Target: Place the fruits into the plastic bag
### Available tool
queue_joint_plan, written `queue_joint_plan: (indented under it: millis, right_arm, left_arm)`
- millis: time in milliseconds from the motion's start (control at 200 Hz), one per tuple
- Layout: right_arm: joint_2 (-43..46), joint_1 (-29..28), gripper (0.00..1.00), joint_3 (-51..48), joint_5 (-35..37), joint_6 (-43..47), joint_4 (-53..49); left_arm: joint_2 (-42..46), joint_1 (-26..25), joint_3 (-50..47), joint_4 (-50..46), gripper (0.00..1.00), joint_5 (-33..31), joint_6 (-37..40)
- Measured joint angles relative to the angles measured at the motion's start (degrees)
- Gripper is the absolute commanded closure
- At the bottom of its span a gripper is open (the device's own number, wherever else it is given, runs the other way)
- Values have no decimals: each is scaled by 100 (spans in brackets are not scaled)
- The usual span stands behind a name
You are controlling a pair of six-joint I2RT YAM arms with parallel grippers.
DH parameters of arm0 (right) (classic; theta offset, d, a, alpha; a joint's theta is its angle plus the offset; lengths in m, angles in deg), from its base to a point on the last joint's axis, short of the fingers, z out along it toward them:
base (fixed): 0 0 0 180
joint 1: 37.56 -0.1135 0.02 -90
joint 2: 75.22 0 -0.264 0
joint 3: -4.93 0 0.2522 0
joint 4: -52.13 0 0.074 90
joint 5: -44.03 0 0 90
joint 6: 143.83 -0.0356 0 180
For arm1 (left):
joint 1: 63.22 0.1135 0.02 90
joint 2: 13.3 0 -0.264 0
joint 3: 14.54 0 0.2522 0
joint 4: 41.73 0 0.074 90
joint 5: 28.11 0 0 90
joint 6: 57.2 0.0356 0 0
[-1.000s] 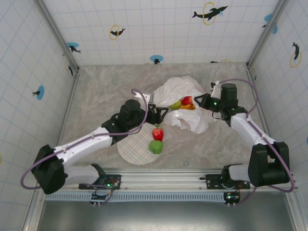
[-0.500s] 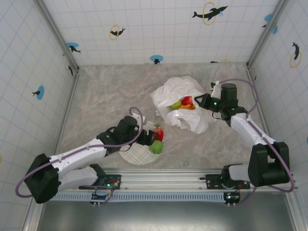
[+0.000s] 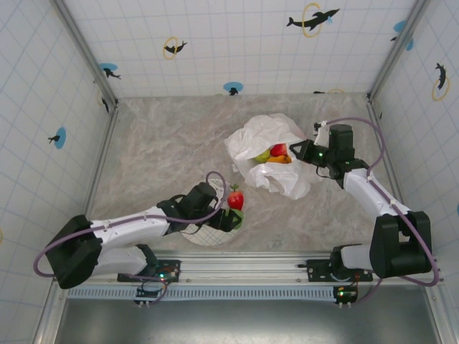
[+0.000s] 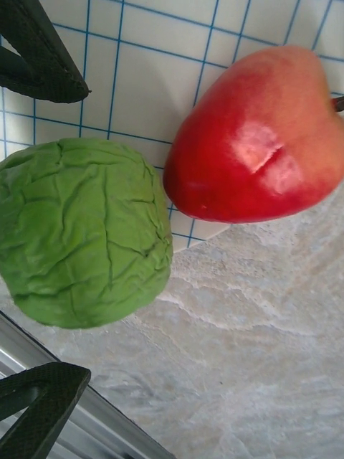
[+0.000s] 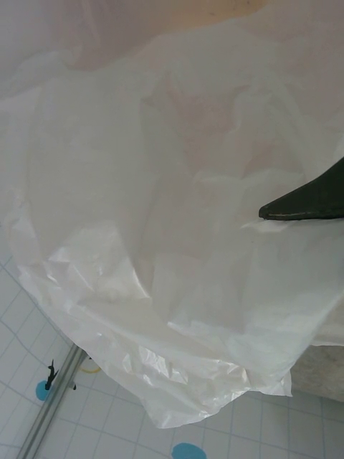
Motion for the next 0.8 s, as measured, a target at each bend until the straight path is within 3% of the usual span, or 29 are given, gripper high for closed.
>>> queue_joint_plan:
  millis: [561, 801]
  right_arm:
    - [0, 0, 100, 0, 2, 96, -13]
    - [0, 0, 100, -2, 7, 122, -13]
  left_arm:
    - [-557, -103, 0, 378, 33, -4, -149]
    - [-352, -103, 2, 90, 39, -236, -105]
